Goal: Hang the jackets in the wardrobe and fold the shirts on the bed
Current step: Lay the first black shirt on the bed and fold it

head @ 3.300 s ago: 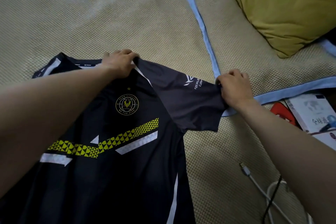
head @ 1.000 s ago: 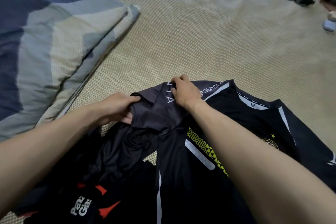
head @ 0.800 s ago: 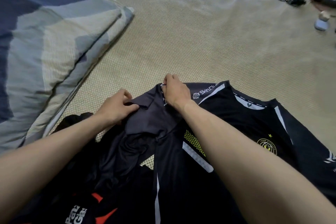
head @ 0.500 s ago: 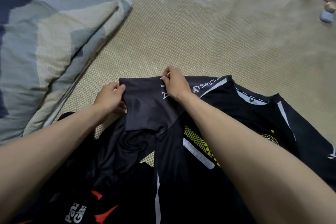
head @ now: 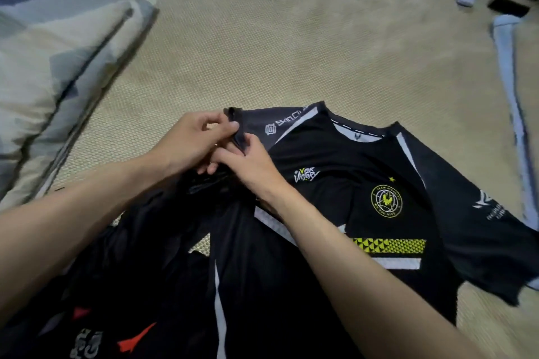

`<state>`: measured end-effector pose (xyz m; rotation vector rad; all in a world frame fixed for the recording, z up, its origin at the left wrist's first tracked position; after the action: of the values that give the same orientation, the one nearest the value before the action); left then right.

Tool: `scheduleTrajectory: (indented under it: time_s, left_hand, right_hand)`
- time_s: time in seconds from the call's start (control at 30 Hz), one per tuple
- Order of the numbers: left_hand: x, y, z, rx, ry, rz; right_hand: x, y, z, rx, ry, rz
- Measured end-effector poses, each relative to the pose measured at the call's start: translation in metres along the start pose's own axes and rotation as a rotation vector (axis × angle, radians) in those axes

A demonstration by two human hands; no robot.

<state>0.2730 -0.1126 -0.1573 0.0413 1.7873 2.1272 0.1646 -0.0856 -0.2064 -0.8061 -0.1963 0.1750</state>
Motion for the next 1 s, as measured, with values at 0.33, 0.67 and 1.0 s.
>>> scheduleTrajectory:
  time_s: [0.33, 0.67, 1.0]
  left_hand:
    - [0.165, 0.073, -0.042, 0.153, -0.1, -0.166]
    - [0.267, 0.027, -0.089, 0.185, -0.497, -0.948]
    - [0.336, 0.039, -0.161, 0.35, -0.611, -1.308]
  right_hand:
    - [-0.199, 0.028, 0.1, -0.143, 0.515, -0.122]
    - [-0.4, 0.178, 0.207, 0.143, 0.915, -0.053]
    - [-0.396, 0.214, 0.195, 0.066, 1.163, -0.279]
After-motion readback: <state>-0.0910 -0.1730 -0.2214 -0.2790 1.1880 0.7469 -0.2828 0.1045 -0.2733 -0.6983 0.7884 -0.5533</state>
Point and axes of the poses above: each hand's wrist, its own z-axis away from the middle knuckle, its own x-axis out of the palm, y = z × x, the point moved 6 cm from there along -z, towards the middle knuckle, and after that the axes turned 10 degrees about x, right-handed, at the moved point
